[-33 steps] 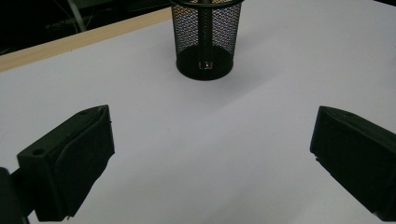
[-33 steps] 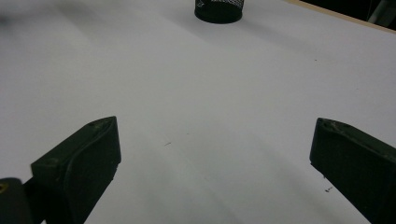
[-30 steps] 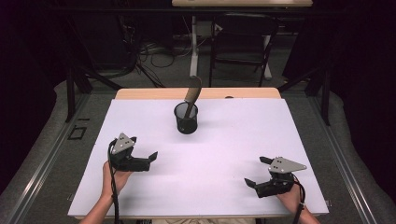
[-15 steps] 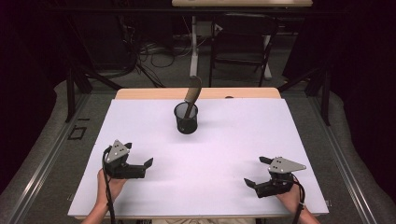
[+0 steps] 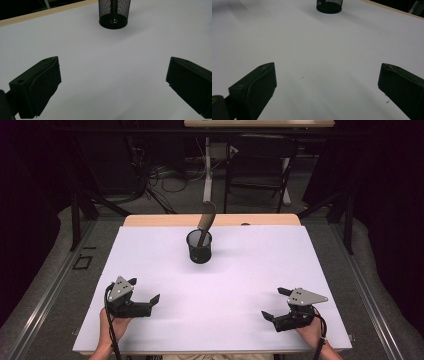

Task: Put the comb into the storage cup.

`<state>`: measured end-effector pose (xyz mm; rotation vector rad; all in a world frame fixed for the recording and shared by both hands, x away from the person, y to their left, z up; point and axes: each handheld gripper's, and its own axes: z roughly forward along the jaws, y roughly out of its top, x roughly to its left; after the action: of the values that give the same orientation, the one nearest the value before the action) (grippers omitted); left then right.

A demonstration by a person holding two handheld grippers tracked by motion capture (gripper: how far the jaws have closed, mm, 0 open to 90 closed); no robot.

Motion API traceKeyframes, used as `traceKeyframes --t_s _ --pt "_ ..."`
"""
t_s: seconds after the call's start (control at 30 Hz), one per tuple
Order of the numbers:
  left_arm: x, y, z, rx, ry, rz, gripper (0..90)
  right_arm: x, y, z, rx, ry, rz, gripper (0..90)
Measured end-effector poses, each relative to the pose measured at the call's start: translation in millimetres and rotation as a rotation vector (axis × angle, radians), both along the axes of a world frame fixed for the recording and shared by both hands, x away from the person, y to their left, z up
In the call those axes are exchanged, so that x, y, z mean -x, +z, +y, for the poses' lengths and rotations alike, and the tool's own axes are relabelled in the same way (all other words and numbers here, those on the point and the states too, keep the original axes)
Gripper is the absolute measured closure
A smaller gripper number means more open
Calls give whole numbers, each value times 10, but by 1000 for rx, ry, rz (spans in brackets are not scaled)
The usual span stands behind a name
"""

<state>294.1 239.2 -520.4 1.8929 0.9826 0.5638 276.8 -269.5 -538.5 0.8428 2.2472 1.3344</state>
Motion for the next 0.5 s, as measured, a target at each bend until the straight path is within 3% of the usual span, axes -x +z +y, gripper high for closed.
traceKeyframes --t_s 0.5 --pt "162 -96 44 -3 23 -23 0 0 -2 1 1 2 2 16"
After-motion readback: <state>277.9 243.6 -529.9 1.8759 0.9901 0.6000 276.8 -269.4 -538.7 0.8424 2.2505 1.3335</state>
